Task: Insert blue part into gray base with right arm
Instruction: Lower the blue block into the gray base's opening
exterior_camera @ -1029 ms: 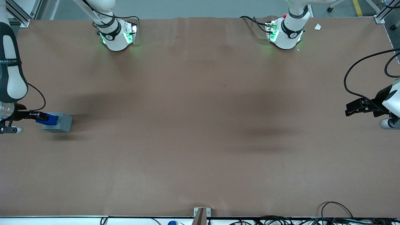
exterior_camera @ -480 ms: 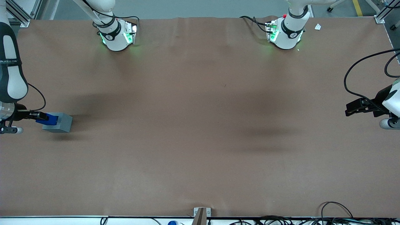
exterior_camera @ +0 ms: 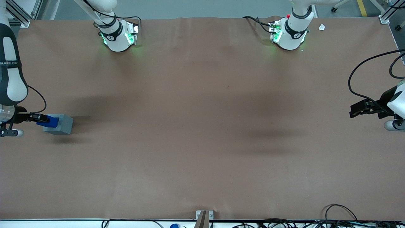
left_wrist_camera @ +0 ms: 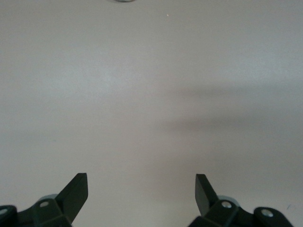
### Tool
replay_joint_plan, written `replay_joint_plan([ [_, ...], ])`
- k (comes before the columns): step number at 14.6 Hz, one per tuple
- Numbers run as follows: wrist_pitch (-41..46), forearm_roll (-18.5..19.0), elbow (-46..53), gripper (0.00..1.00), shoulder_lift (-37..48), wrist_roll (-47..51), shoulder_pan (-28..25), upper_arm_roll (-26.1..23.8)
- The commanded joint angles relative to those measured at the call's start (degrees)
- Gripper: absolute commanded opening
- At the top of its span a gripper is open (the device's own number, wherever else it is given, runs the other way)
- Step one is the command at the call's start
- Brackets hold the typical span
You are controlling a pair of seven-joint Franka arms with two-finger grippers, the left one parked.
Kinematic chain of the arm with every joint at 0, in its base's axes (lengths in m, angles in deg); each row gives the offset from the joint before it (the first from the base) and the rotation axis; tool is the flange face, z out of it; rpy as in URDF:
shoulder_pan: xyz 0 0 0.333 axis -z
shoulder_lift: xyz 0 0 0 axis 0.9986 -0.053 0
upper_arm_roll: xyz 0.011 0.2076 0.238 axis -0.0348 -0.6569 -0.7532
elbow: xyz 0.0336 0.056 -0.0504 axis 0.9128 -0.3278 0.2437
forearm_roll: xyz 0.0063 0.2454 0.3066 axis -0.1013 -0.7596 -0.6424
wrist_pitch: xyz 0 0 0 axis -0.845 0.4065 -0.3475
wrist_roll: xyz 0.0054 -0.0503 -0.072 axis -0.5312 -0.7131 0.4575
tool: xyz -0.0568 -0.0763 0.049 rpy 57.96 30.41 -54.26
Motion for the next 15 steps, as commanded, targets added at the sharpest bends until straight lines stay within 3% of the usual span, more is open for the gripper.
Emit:
replay_joint_plan([
  [1,1.1,1.3,2.0,0.1,-0.9,1.1,0.1,-0.5],
  [15,4.4,1.3,2.9,0.1,-1.6,1.0,0.4,-0.5],
])
